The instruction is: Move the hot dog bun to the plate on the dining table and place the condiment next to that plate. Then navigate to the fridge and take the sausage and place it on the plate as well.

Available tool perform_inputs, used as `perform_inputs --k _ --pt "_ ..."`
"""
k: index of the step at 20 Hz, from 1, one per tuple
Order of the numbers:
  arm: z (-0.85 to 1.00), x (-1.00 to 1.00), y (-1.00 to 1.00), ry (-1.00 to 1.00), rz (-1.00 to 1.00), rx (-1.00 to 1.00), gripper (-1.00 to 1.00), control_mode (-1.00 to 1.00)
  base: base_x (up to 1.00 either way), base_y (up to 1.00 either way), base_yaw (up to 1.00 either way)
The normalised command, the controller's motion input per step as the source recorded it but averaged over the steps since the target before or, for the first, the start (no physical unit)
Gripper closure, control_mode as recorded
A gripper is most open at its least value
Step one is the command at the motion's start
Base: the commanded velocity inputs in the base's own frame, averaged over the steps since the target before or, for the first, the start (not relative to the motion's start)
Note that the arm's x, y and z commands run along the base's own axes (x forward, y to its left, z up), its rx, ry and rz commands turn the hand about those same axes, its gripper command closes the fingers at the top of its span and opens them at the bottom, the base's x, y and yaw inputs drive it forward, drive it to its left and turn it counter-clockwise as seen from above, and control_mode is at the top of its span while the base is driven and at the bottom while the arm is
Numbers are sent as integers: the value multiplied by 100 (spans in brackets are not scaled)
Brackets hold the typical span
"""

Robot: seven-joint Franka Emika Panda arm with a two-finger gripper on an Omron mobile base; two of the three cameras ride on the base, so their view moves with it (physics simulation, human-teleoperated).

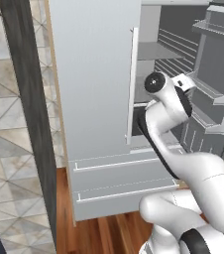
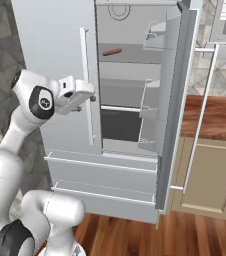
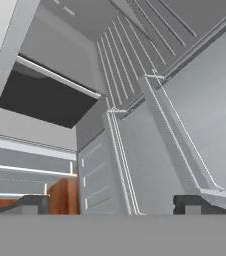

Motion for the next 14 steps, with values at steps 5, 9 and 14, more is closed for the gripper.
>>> perform_inputs --k 5,9,14 --pt "7 -23 50 0 12 46 -100 -100 0 0 0" --pt "-17 9 40 0 13 38 -100 -100 0 0 0" --pt "-39 50 32 1 6 27 -100 -100 0 0 0"
